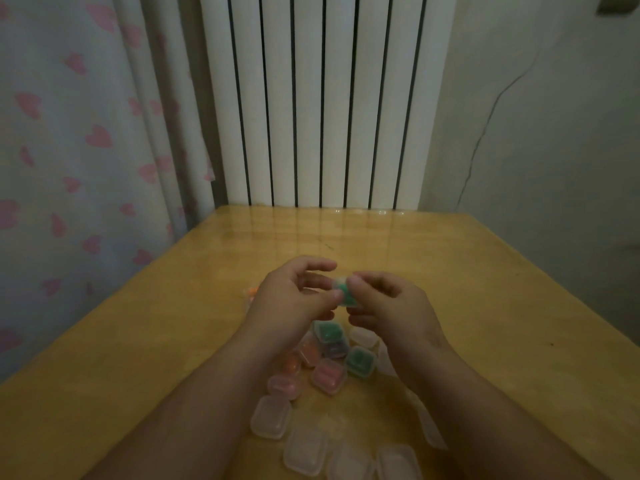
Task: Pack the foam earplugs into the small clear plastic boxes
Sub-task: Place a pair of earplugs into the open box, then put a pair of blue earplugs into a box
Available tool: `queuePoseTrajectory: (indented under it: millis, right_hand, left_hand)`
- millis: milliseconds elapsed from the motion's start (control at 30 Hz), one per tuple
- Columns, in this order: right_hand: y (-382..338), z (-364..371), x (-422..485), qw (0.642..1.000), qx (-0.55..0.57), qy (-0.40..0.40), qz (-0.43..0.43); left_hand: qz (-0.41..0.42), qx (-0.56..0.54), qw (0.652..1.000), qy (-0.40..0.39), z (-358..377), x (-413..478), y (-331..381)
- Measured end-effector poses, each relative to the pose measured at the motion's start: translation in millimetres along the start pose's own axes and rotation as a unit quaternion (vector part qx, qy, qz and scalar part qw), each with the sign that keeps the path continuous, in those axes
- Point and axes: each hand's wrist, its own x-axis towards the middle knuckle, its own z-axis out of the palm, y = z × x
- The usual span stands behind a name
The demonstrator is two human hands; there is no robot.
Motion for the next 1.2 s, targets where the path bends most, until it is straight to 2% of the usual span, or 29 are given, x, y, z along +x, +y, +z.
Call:
queuePoseTrajectory:
  millis: [67, 167, 333, 400, 500, 633, 800, 1000, 1067, 1200]
  right_hand:
    - [0, -1, 0, 0.999, -0.034, 0.0, 0.006]
    - [-9, -8, -1, 0.993, -0.116, -0.013, 0.019]
    - [-23, -23, -5, 0.951, -0.271, -0.132, 0.062]
    - [-23, -22, -6, 0.937, -0.312, -0.137, 0.076]
    - [-18, -15, -6, 0.922, -0.359, -0.12, 0.079]
    - [-8, -8, -3, 0.911, -0.403, -0.076, 0.052]
    - [-2, -7, 1, 0.917, -0.397, -0.015, -0.025]
    - [1, 1, 0, 0.92, -0.379, -0.015, -0.101]
    - [-3, 5, 3, 0.915, -0.387, -0.023, -0.116]
    - [-22, 24, 13, 0.89, -0.441, -0.08, -0.086]
  left_hand:
    - [0.01, 0.007, 1.0, 0.008, -1, 2, 0]
    - [0.044, 0.044, 0.996, 0.066, -7, 8, -2]
    - [0.065, 0.177, 0.965, 0.183, -19, 12, -5]
    - [0.05, 0.207, 0.956, 0.204, -24, 17, -11]
    - [0.019, 0.277, 0.941, 0.193, -29, 20, -17]
    - [0.03, 0.464, 0.875, 0.134, -26, 18, -13]
    - [0.019, 0.539, 0.84, 0.057, -25, 18, -15]
    - [0.027, 0.381, 0.912, 0.148, -25, 20, -16]
    - [0.031, 0.333, 0.928, 0.165, -25, 19, -16]
    - [0.02, 0.279, 0.941, 0.19, -28, 16, -13]
